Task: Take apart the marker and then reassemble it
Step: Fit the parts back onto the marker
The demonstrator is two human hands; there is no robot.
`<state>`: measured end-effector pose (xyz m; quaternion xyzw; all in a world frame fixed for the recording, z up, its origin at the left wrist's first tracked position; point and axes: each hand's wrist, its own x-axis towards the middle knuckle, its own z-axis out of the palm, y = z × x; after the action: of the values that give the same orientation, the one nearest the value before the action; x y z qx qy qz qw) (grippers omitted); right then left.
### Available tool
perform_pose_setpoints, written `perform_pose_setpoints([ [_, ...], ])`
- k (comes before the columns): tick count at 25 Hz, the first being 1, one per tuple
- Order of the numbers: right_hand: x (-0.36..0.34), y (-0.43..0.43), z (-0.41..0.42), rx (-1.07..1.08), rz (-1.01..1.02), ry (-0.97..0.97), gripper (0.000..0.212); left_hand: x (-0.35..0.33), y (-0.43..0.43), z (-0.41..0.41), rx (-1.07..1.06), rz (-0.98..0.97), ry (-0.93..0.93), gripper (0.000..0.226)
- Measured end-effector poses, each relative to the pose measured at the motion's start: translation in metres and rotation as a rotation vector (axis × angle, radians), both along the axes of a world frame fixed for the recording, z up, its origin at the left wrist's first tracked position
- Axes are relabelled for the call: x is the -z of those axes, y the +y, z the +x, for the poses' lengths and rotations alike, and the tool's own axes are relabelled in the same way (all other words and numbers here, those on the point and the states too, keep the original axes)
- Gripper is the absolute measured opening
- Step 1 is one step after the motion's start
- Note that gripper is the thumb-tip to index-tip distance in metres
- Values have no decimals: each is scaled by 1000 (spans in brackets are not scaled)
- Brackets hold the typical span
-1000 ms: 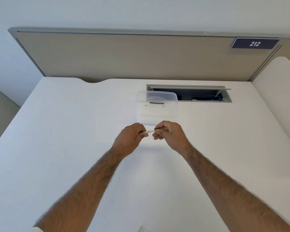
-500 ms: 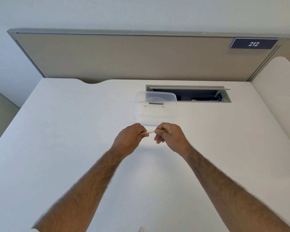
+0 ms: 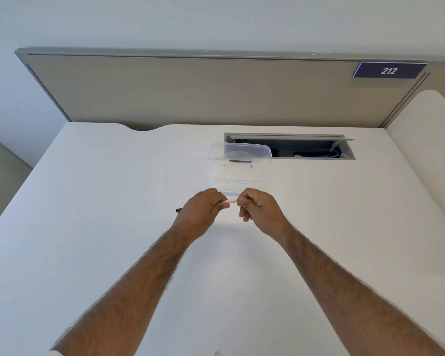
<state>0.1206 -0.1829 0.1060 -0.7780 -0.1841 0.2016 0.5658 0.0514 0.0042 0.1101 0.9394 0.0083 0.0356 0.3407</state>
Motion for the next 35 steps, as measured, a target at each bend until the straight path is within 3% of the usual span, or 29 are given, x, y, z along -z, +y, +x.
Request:
perform_pose_setpoints([
  [5,1,2,-2,20,-1,10,26,-2,1,2,-21,17,-2,17],
  [12,-5,-1,4,-21,3,-36,14,-3,2,2,80,-12,-1,22],
  [20,2,3,0,33,-23,-14,35,-9,-2,6,23,-11,24,11],
  [26,-1,-2,5,11,-4,-45,18,-8,-2,4,72,-69,128,25],
  [35,4,2,0,42,-76,-150,22,-11,-8,2,17,-5,81,21],
])
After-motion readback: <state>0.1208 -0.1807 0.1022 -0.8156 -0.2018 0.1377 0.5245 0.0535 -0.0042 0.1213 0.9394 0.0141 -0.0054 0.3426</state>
